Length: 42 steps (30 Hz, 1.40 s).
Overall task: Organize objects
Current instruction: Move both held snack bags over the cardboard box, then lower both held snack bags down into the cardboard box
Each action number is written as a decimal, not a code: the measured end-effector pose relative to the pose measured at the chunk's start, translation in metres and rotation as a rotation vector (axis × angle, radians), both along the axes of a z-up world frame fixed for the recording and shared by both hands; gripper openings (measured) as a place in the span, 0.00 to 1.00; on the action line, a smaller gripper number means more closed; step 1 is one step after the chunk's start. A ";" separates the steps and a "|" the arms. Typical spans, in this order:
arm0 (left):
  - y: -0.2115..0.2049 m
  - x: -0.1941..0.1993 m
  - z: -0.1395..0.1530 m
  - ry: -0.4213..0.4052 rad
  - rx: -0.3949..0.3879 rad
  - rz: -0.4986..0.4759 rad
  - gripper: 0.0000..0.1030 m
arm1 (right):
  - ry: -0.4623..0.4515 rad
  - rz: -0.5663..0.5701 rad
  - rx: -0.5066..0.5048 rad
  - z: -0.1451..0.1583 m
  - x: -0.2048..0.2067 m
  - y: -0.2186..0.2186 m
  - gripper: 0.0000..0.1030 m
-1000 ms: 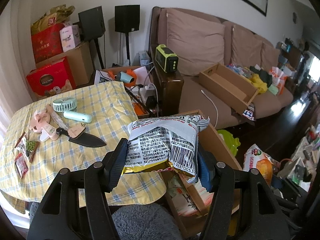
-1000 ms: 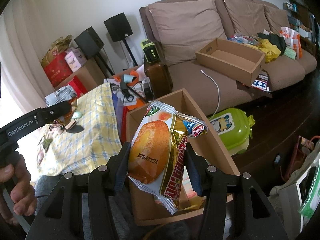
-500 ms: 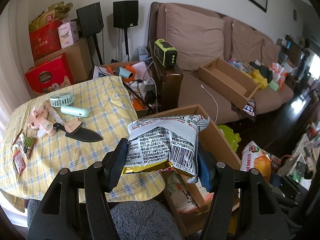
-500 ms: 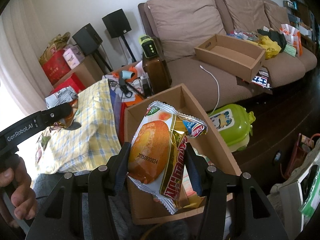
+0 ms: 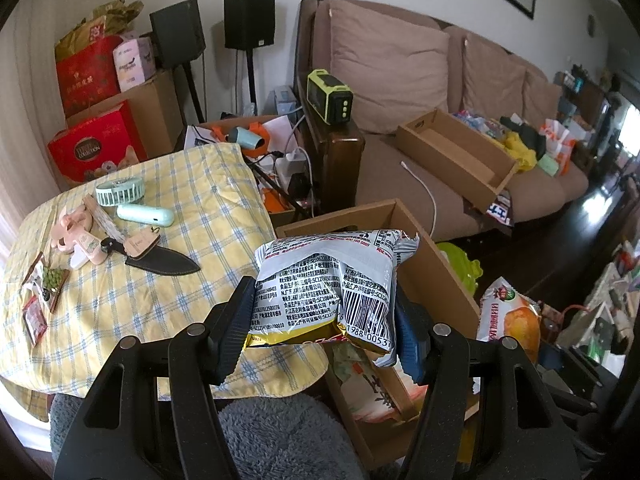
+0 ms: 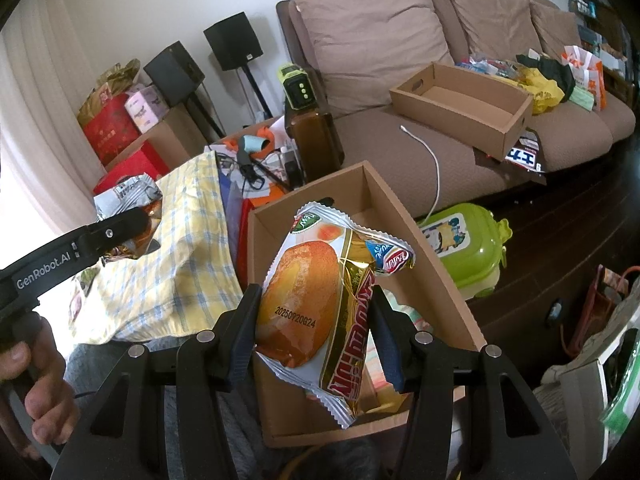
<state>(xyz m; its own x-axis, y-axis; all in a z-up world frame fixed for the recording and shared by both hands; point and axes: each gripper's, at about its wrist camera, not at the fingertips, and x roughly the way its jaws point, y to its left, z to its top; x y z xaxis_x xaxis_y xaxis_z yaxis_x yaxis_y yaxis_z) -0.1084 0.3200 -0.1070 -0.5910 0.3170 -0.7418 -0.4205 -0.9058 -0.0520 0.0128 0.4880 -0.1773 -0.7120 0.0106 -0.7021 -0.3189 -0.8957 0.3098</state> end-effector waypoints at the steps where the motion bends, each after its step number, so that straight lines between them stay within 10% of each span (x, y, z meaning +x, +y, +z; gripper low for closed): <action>1: 0.000 0.000 -0.001 -0.002 -0.001 -0.001 0.58 | -0.001 0.001 0.000 0.000 0.000 0.000 0.52; 42: 0.020 -0.013 -0.043 -0.059 -0.071 -0.021 0.58 | -0.082 0.008 -0.015 -0.028 -0.008 0.004 0.52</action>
<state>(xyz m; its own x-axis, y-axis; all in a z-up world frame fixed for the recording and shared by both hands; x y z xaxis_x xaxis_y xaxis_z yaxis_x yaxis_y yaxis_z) -0.1215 0.3405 -0.1496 -0.5395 0.2736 -0.7963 -0.4372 -0.8993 -0.0127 0.0044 0.4925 -0.2055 -0.6518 -0.0054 -0.7583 -0.3371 -0.8937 0.2961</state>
